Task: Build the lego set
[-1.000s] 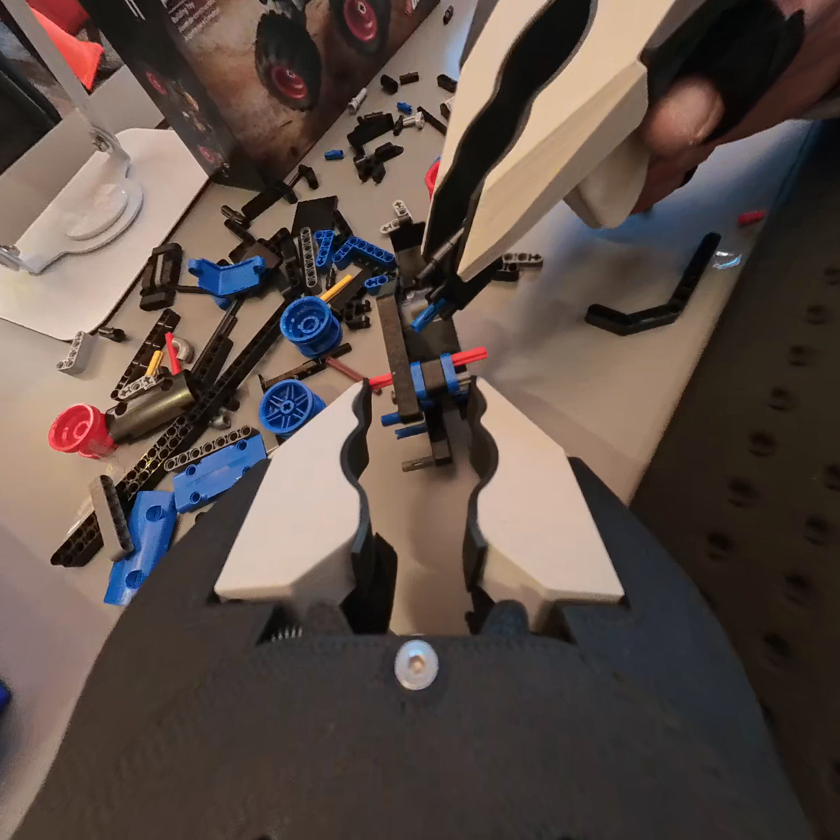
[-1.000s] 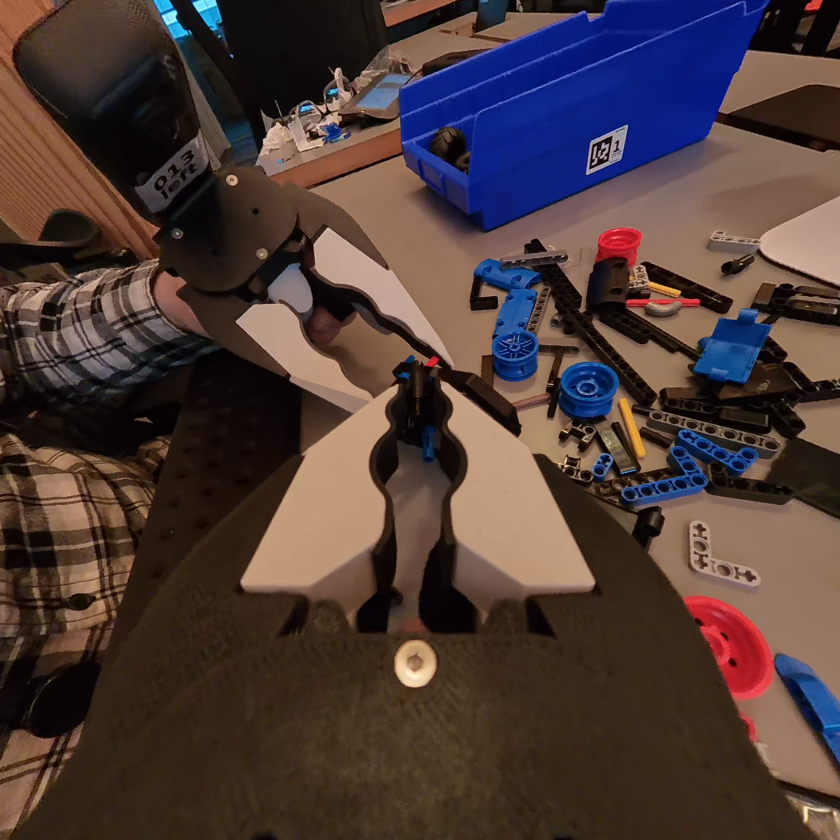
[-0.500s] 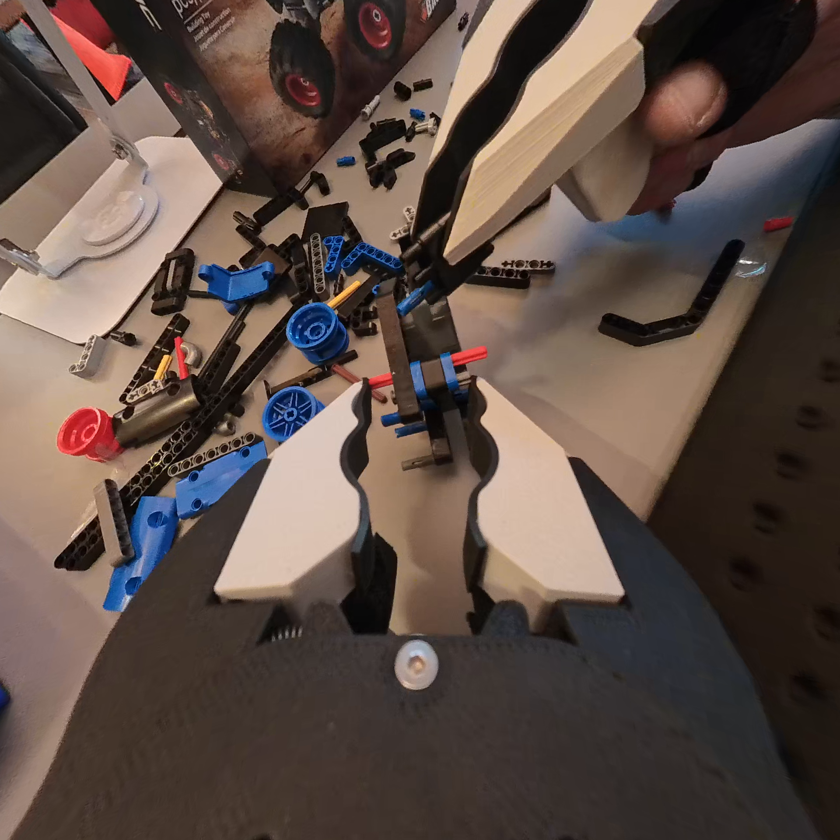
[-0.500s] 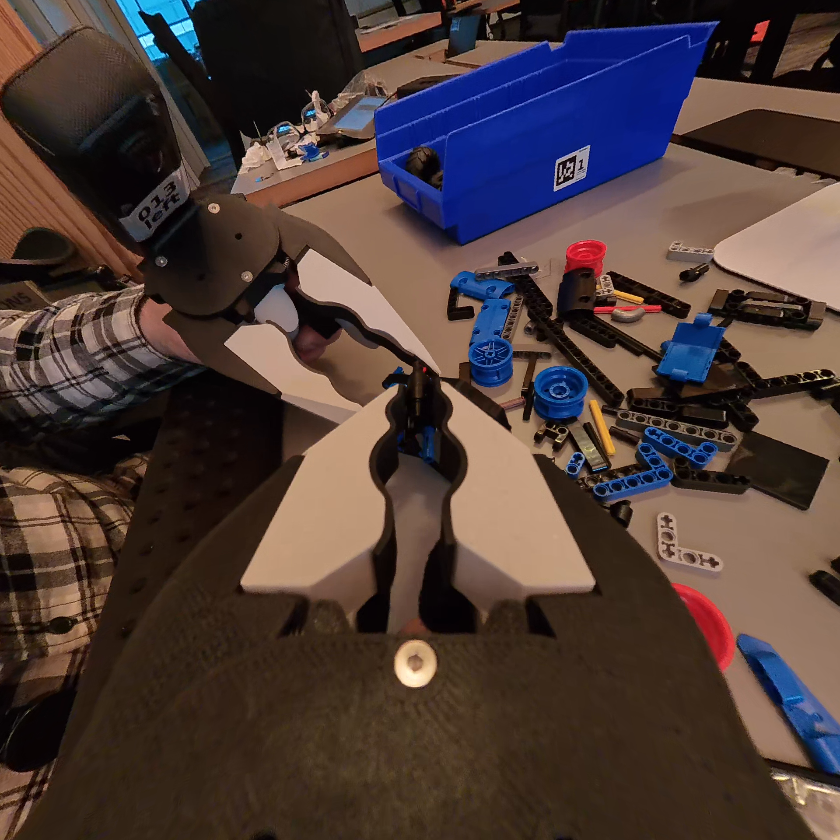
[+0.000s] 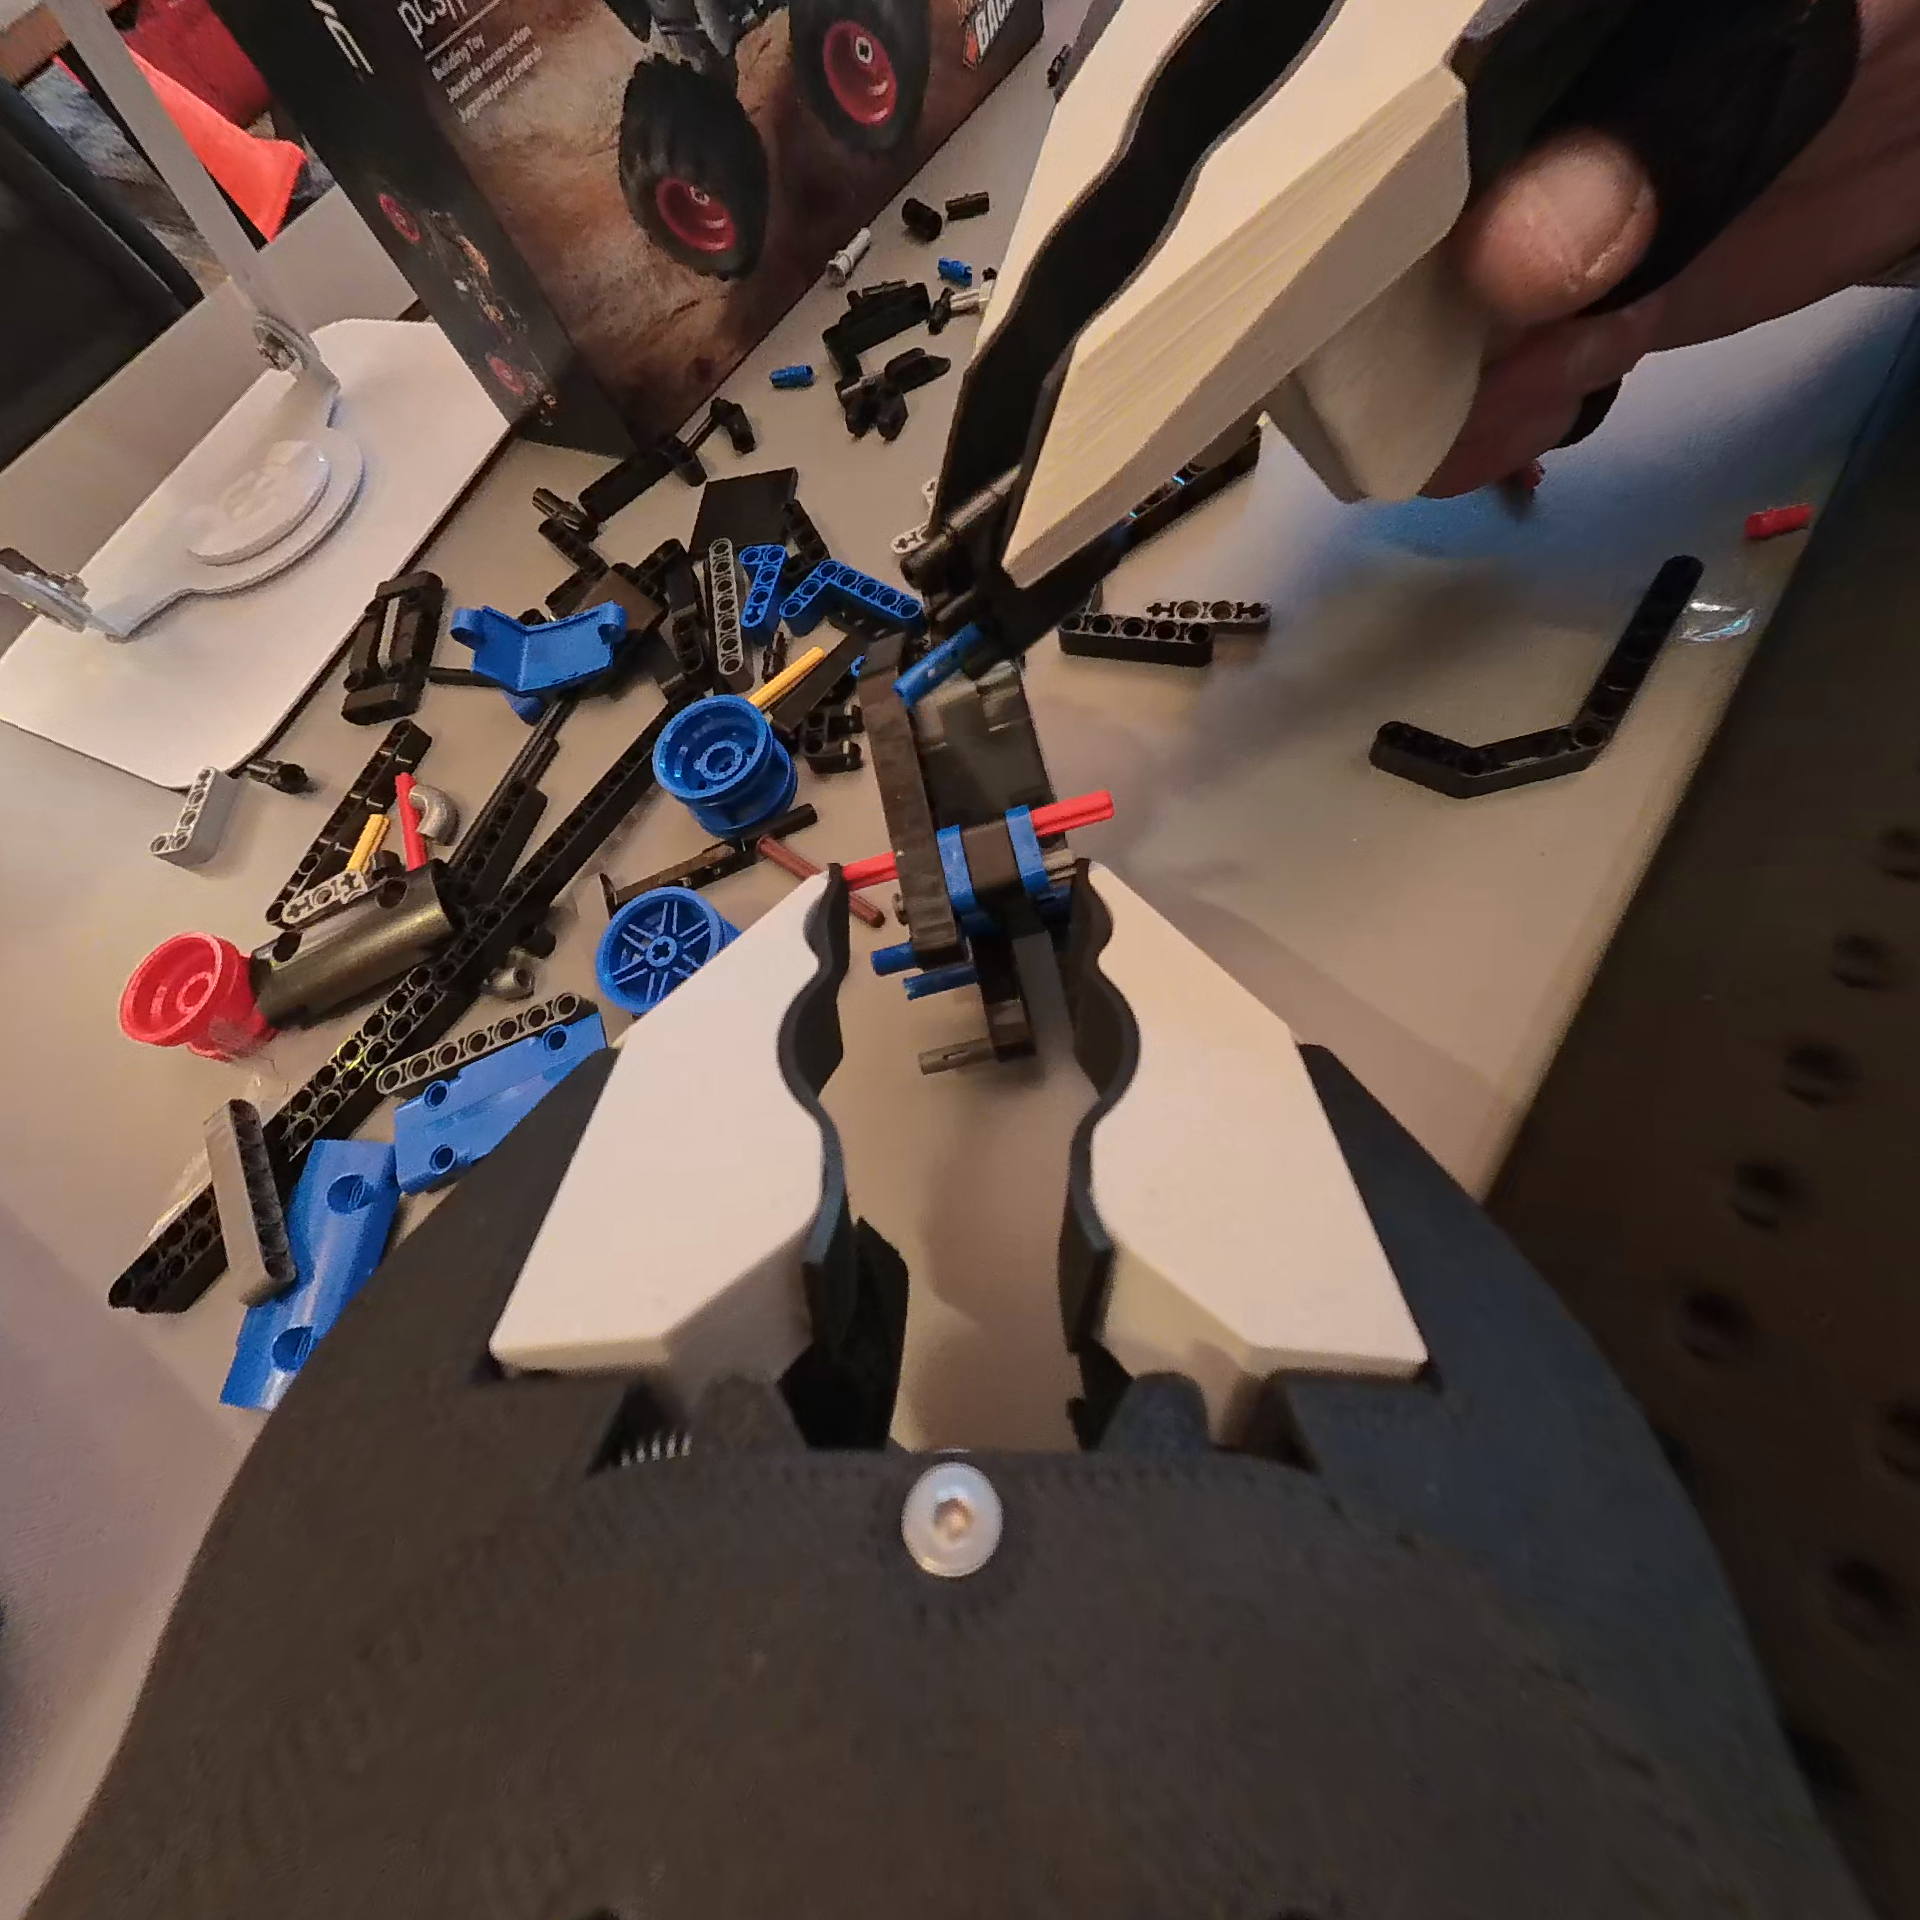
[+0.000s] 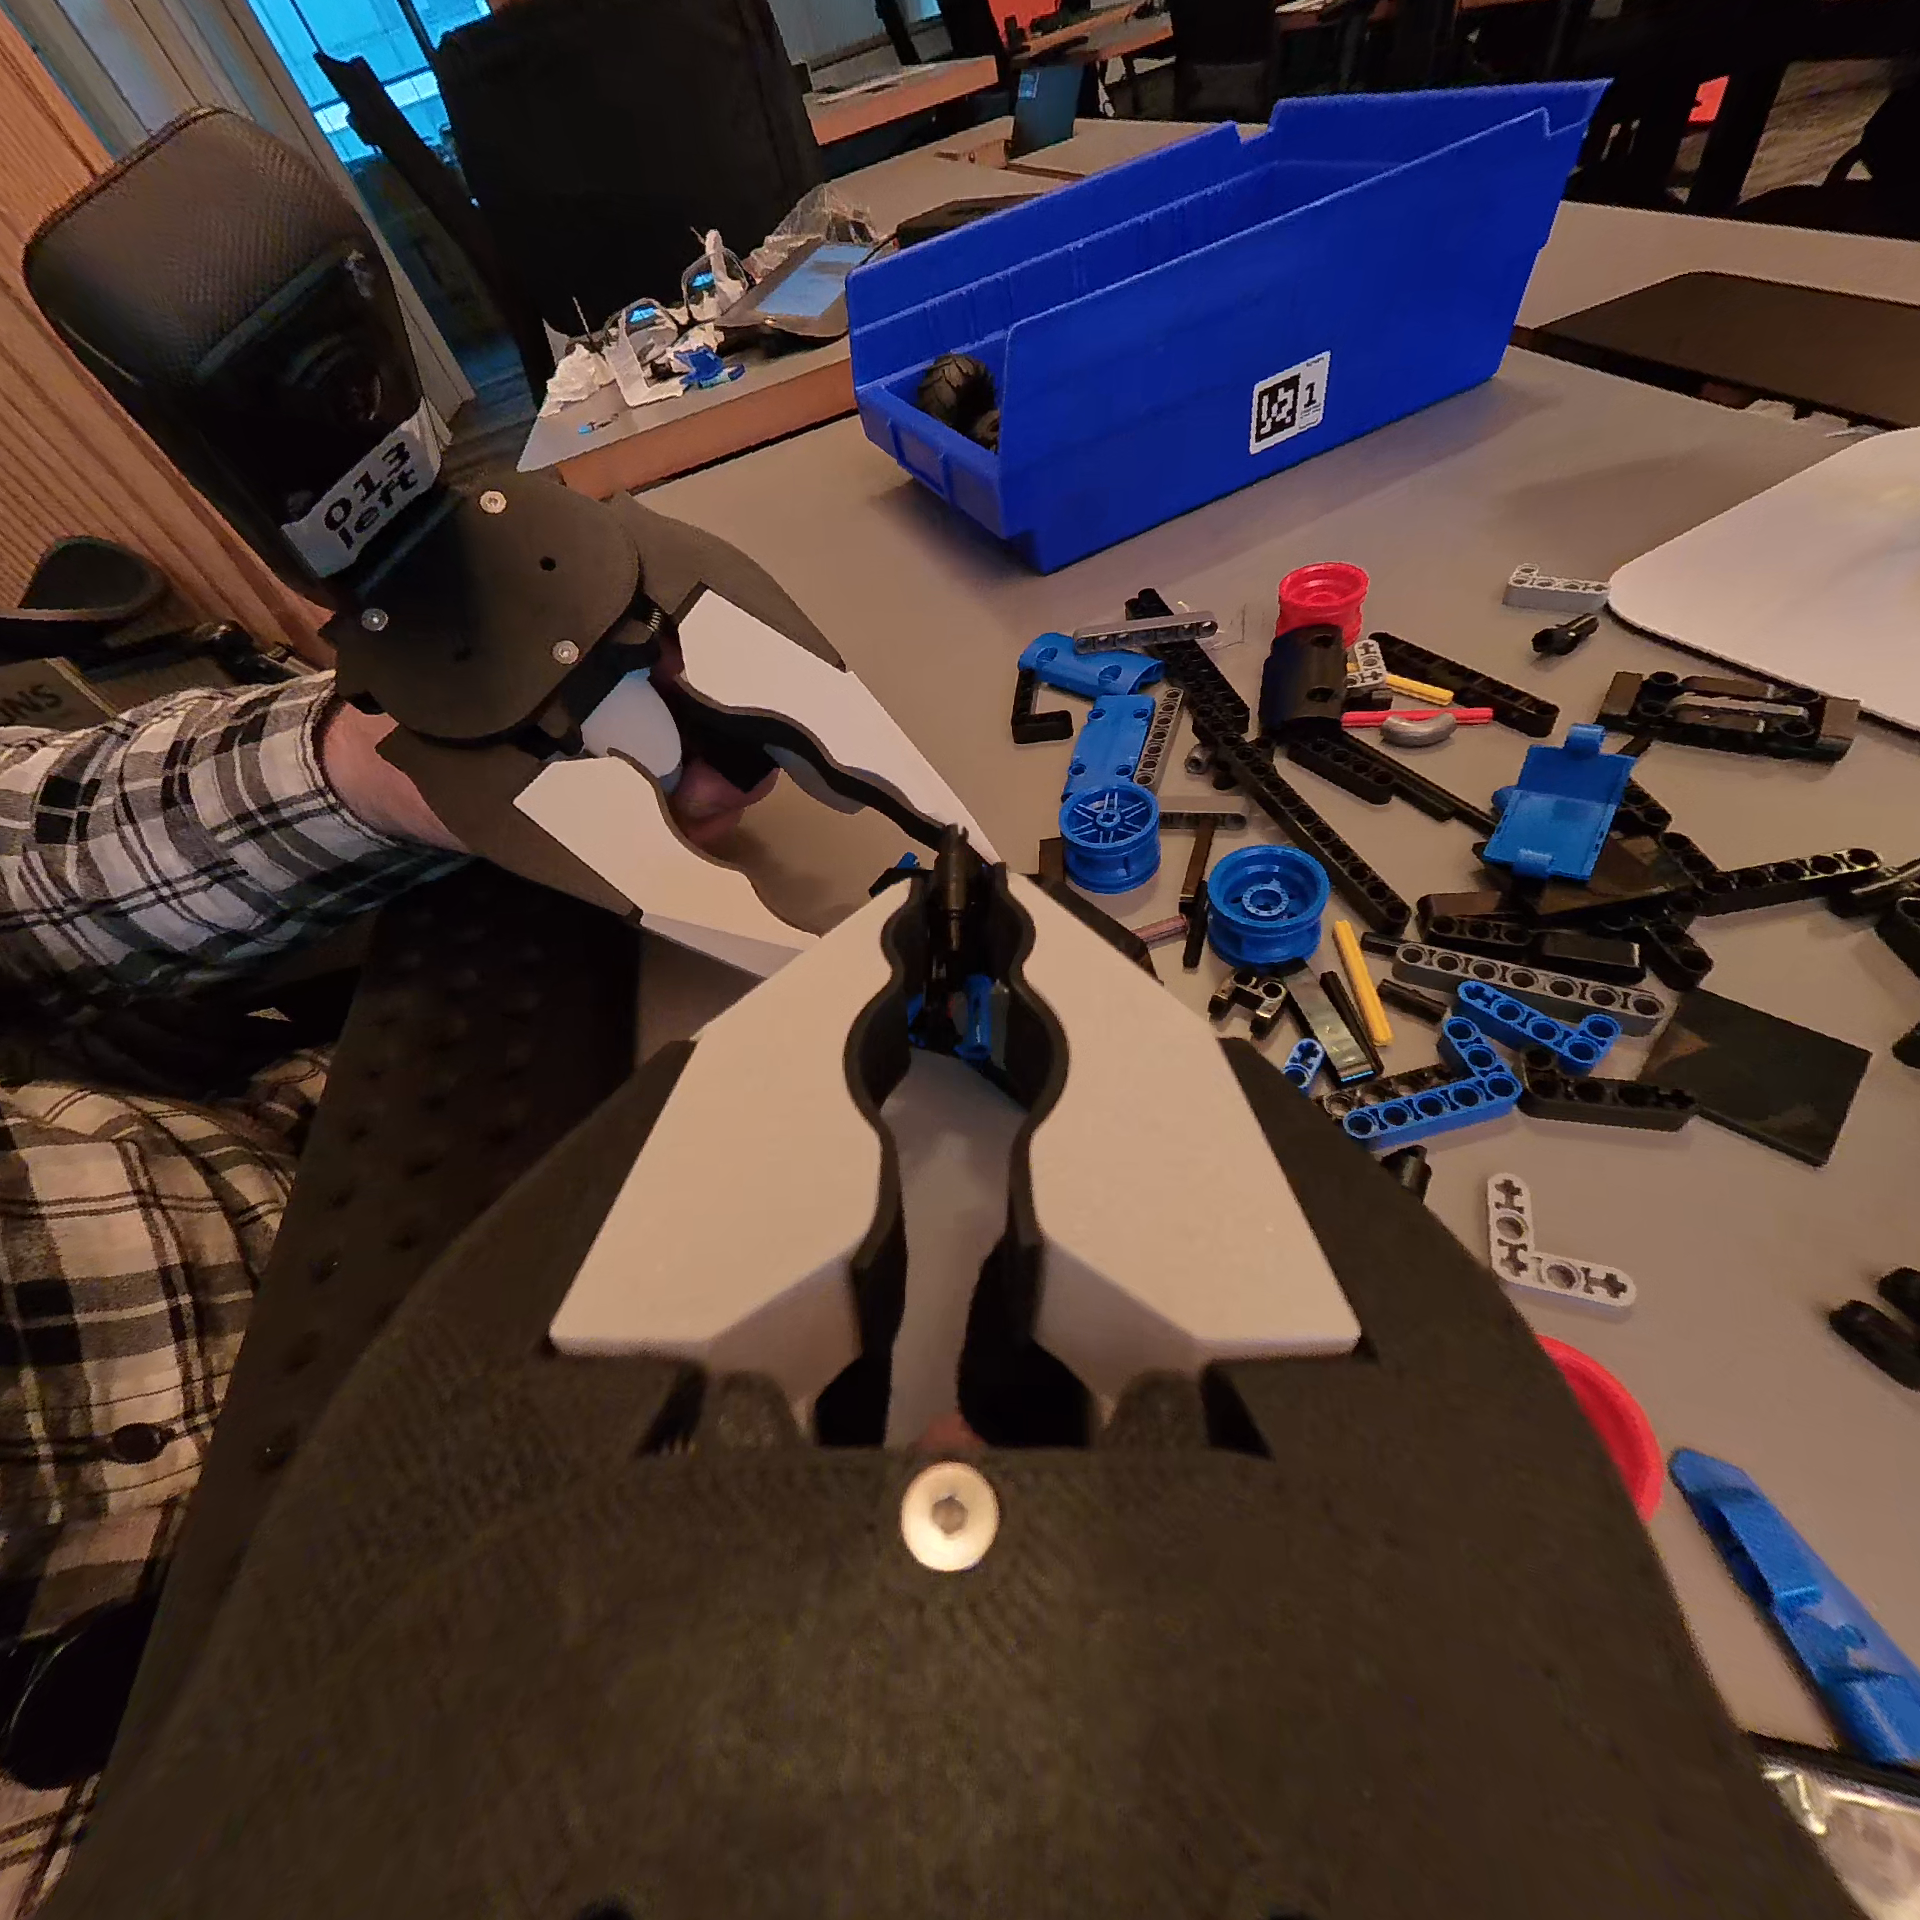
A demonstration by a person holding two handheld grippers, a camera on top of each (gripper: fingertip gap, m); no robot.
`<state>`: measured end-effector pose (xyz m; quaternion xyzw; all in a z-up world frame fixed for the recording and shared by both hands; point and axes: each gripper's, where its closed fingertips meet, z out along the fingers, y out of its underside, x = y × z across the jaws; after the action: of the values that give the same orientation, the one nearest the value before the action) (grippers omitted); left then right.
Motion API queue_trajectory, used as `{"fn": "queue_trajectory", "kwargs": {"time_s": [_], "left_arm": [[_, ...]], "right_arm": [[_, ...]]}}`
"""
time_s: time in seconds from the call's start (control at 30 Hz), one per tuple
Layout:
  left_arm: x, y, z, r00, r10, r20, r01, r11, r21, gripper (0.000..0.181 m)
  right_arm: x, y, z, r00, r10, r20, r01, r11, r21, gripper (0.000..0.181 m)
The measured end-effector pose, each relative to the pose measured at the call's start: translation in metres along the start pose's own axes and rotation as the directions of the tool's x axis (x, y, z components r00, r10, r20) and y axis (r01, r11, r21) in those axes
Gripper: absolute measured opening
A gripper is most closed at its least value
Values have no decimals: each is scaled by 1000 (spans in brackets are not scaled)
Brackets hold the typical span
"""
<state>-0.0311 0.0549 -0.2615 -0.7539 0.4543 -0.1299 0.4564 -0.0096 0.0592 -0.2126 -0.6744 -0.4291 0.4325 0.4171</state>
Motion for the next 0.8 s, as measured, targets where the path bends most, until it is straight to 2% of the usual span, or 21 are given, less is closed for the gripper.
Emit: {"fn": "queue_trajectory", "kwargs": {"time_s": [0.8], "left_arm": [[-2, -2, 0, 1000, -19, 9, 19, 1000, 10, 40]], "right_arm": [[3, -5, -3, 1000, 0, -12, 0, 1000, 26, 9]]}}
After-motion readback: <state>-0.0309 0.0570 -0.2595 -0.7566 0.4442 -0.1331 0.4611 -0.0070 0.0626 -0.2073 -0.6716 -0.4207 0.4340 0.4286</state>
